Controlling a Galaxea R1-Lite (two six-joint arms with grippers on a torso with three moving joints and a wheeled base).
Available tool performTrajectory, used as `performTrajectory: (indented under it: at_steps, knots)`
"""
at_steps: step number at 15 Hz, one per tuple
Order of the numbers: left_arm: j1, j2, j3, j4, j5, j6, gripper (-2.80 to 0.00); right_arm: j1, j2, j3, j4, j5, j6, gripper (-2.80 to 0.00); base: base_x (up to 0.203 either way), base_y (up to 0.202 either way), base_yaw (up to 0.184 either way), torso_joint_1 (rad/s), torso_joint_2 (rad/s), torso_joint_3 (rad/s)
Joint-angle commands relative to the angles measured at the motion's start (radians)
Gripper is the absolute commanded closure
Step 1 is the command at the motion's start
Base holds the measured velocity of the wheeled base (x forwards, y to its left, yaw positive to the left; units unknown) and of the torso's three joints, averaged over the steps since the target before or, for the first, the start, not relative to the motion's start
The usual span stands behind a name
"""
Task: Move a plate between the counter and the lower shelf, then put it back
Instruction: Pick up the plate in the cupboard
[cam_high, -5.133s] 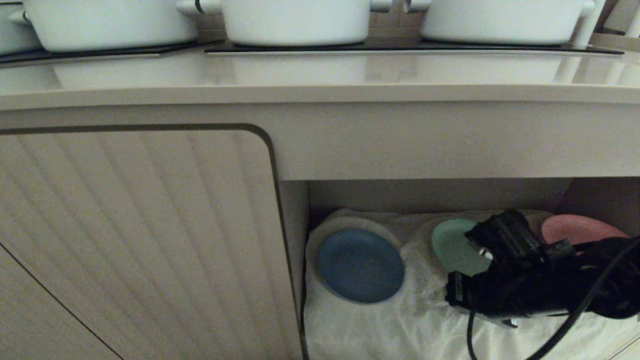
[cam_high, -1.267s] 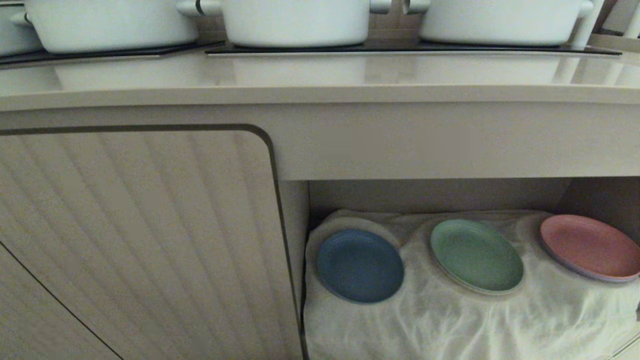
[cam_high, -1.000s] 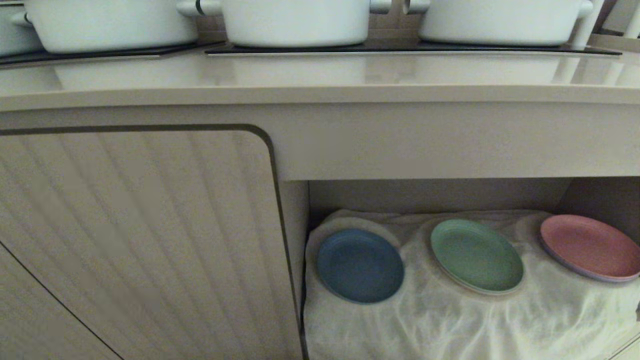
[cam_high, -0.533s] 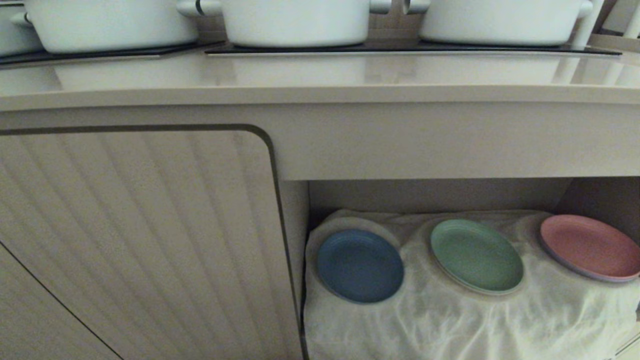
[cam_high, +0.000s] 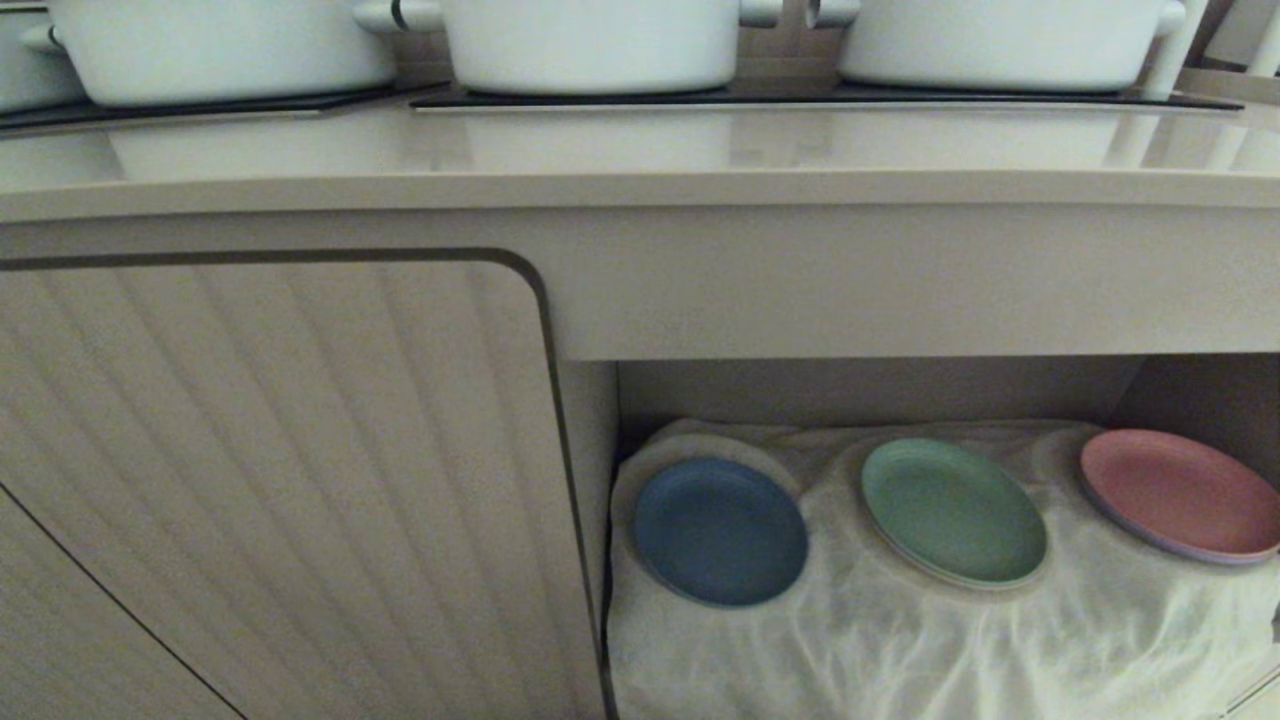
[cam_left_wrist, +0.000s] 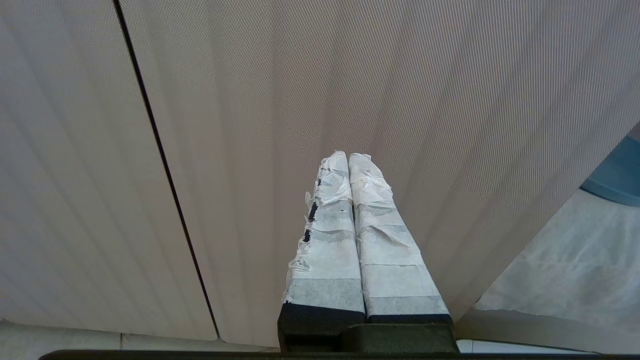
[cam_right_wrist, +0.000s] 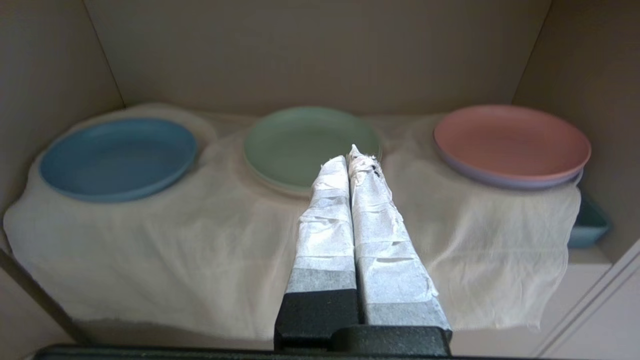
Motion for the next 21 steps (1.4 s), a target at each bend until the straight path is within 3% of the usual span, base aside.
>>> performTrajectory:
  at_steps: [1,4,9,16,21]
  knots:
    - [0.000,0.000,0.001,0.000,0.001,-0.001,0.00,0.000,0.043,0.000,-0.004,0.000,-0.001,0.00,0.000,0.000,0.000,0.000,0.00,0.000]
    - [0.000,0.000,0.000,0.000,0.001,-0.001,0.00,-0.009,0.158,-0.002,-0.023,0.018,0.006,0.00,0.000,0.000,0.000,0.000,0.00,0.000]
    - [0.000,0.000,-0.001,0.000,0.001,-0.001,0.00,-0.037,0.334,-0.073,-0.028,0.121,0.005,0.00,0.000,0.000,0.000,0.000,0.00,0.000]
    - [0.000,0.000,0.000,0.000,0.001,-0.001,0.00,-0.035,0.588,-0.151,-0.028,0.410,-0.034,0.00,0.000,0.000,0.000,0.000,0.00,0.000]
    - [0.000,0.000,-0.001,0.000,0.001,-0.001,0.00,-0.030,0.803,-0.163,-0.027,0.492,-0.129,0.00,0.000,0.000,0.000,0.000,0.00,0.000]
